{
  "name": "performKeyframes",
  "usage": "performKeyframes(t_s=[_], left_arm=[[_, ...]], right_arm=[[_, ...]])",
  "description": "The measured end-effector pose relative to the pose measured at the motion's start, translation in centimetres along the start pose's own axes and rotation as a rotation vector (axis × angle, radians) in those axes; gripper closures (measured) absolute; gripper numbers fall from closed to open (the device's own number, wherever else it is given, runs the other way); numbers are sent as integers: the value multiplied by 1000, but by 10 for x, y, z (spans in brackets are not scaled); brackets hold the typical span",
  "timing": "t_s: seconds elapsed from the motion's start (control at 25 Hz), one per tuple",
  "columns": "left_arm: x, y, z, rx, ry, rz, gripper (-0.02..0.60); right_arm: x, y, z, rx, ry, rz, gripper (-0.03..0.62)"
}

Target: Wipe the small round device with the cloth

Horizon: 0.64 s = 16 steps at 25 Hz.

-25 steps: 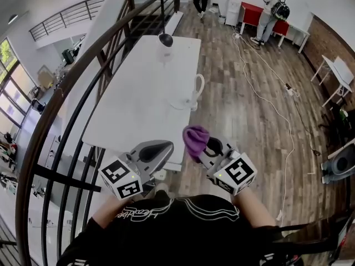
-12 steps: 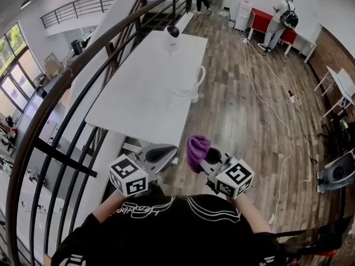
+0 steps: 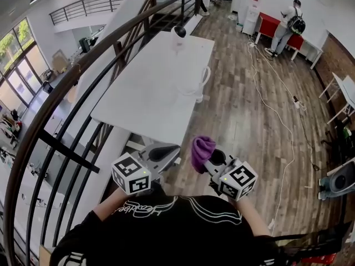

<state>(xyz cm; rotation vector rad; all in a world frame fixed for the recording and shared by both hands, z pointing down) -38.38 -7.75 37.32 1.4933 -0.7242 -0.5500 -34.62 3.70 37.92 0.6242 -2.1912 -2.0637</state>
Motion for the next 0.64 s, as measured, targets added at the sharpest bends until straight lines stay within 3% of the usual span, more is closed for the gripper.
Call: performKeyframes(t_s=[0.64], left_arm=[[-12,1,2,3,2,7,574]], right_arm=[[7,7,13,-18,0,-15,536]])
Point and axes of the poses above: the fingertips, and each gripper's own axes: z backward along the fingers, x to its left, y out of its underside, the point moved 4 cm from there along z, backward along the fingers, and after that the axes turned 9 degrees about -z, right-handed, at the moved point
